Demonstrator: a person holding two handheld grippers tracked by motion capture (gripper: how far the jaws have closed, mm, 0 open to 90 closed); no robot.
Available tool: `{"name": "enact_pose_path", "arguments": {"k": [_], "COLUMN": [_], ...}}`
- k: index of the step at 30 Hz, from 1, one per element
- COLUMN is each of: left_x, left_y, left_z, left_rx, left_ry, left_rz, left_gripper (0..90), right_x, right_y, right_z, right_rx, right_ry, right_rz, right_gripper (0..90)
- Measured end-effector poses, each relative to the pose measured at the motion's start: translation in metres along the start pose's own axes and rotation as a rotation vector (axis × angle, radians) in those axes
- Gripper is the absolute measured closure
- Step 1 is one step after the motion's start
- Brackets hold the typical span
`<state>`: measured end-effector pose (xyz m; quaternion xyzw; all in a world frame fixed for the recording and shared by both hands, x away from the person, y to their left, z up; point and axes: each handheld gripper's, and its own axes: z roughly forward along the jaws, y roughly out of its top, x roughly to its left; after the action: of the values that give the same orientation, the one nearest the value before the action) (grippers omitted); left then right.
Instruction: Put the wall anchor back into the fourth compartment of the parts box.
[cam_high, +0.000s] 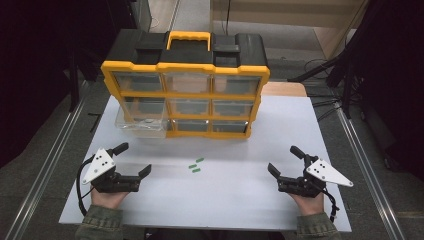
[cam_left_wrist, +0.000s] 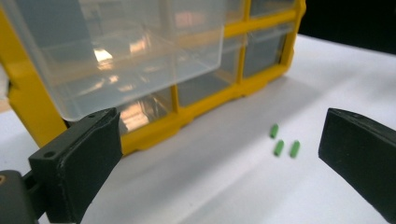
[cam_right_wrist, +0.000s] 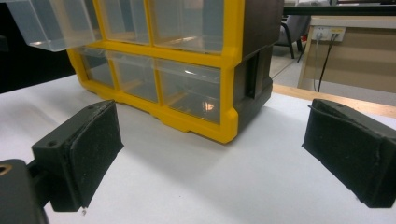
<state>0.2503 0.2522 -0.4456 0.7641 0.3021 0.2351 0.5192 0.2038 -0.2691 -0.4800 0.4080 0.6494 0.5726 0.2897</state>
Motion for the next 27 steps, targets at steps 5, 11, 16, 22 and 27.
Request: {"name": "enact_pose_path", "arguments": {"k": [5, 11, 16, 22, 27], "left_x": [-0.001, 0.001, -0.003, -0.003, 0.002], "left_y": [0.0, 0.012, 0.021, 0.02, 0.019], "left_z": [0.003, 0.006, 0.011, 0.02, 0.022], "left_rx": [0.18, 0.371, 0.504, 0.75, 0.879], "left_ry": [-0.032, -0.098, -0.135, -0.206, -0.204], "left_rz": [0.077, 0.173, 0.264, 0.354, 0.375], "left_gripper": [0.0, 0.0, 0.0, 0.0, 0.0], "right_x": [-0.001, 0.002, 0.004, 0.004, 0.003], "right_y": [0.0, -0.001, -0.002, -0.002, -0.003], "right_z": [-0.001, 0.0, 0.0, -0.002, -0.003], "right_rx": [-0.003, 0.013, 0.021, 0.02, 0.023], "right_ry": [0.0, 0.017, 0.024, 0.022, 0.023], "right_rz": [-0.003, -0.016, -0.023, -0.027, -0.028], "right_gripper": [4.4, 4.4, 4.4, 4.4, 4.3]}}
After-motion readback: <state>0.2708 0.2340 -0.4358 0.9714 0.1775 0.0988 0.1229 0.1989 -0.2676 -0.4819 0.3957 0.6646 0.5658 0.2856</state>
